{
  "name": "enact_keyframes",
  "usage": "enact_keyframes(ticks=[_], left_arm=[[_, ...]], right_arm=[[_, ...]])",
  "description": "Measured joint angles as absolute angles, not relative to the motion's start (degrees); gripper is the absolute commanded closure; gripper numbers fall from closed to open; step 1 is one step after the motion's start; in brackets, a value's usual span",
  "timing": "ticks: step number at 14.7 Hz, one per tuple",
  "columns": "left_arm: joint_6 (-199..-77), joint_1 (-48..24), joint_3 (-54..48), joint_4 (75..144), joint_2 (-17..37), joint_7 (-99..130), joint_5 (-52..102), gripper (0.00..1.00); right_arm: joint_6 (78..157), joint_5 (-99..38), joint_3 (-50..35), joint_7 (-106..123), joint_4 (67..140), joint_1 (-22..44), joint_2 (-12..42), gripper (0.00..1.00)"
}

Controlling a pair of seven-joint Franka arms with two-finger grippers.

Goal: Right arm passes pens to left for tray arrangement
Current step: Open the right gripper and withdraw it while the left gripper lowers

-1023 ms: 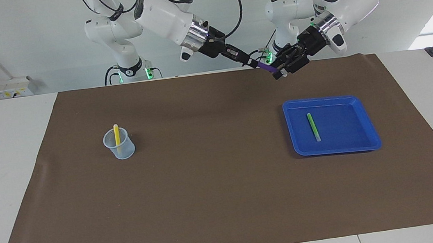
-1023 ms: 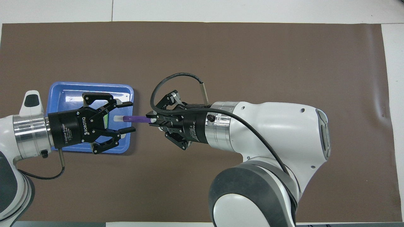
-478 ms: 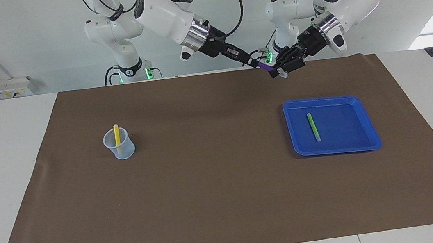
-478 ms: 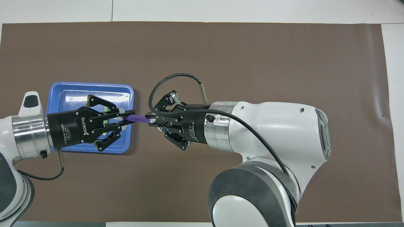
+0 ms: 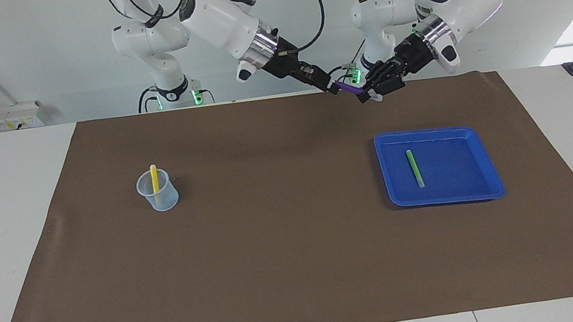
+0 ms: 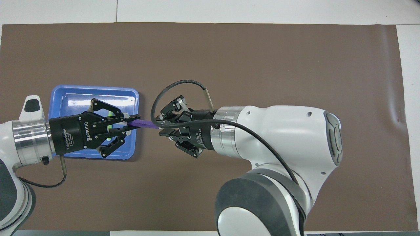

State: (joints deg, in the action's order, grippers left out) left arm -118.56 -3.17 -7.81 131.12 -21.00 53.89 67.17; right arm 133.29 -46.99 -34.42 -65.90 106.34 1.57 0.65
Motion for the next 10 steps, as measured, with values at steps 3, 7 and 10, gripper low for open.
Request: enact_keyframes(ticks=[3, 7, 10], left_arm=[[-118.6, -3.1, -7.7, 131.1, -21.0, 53.9, 67.2, 1.0], [-118.6, -1.6, -7.6, 131.1, -21.0, 53.1, 66.8, 1.0], [-118.3, -0.6, -7.6, 131.1, -21.0, 49.9, 62.4, 1.0]], right_arm=[[126.7, -37.3, -30.1, -65.6, 106.3, 1.1, -0.6, 0.0], [118.3, -24.8, -25.1, -57.6, 106.8, 1.1, -3.3, 0.0], [112.6, -18.9, -20.2, -44.9, 108.1, 1.0, -4.4, 0.0]])
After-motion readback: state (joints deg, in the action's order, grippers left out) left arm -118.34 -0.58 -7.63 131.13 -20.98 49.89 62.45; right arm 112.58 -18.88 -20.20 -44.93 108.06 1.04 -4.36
